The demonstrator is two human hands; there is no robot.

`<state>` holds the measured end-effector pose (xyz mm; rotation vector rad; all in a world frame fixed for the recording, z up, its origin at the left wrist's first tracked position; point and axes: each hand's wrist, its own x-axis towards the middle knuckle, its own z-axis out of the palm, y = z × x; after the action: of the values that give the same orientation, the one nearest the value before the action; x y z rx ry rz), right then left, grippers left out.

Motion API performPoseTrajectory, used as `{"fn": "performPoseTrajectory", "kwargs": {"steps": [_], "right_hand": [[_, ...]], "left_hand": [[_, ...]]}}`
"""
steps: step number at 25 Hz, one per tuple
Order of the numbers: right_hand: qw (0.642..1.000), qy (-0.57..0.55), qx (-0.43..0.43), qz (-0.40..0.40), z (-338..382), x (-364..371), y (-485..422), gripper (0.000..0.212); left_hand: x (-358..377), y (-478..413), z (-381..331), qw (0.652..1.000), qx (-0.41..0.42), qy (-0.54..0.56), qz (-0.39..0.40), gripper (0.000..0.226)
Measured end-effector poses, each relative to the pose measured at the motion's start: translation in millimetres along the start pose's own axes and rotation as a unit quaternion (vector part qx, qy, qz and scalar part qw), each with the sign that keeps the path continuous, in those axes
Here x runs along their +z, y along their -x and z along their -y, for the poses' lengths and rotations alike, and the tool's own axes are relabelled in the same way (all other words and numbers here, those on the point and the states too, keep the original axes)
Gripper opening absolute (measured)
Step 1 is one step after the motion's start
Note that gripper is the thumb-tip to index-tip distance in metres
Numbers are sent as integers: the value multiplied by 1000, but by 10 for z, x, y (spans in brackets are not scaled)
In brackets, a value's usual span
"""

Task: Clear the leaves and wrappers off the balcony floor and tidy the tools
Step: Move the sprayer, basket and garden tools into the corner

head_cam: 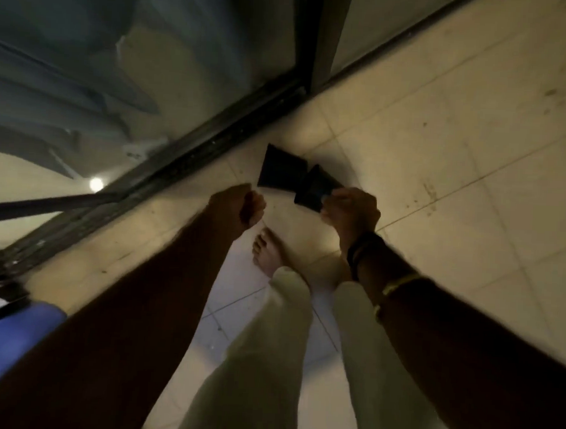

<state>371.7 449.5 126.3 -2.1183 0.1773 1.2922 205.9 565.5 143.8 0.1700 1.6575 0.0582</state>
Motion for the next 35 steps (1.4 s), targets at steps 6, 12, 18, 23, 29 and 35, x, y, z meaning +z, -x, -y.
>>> {"fn": "performPoseTrajectory", "kwargs": {"steps": [6, 12, 18, 23, 29, 35], "right_hand": [[949, 304, -78, -7, -357, 698, -1343, 74], [961, 270, -12, -50, -397, 67, -1165, 56], [986, -65, 80, -128, 39, -959, 87, 33], [941, -296, 86, -137, 861, -1977, 1678, 32], [877, -430, 45, -211, 1161, -3010, 3059, 39], [762, -581, 20, -284, 859, -3395, 3745, 34]], "left_hand": [[137, -1731, 674, 986, -35, -37, -157, 55], [152, -1695, 1081, 992, 15, -49, -112, 53], [521, 545, 188, 994, 106, 28, -10, 27], [762, 2428, 88, 977, 209, -35, 17, 38], [1270, 4044, 243, 939, 299, -144, 84, 35], [1768, 4554, 402, 865, 363, -286, 196, 37]]}}
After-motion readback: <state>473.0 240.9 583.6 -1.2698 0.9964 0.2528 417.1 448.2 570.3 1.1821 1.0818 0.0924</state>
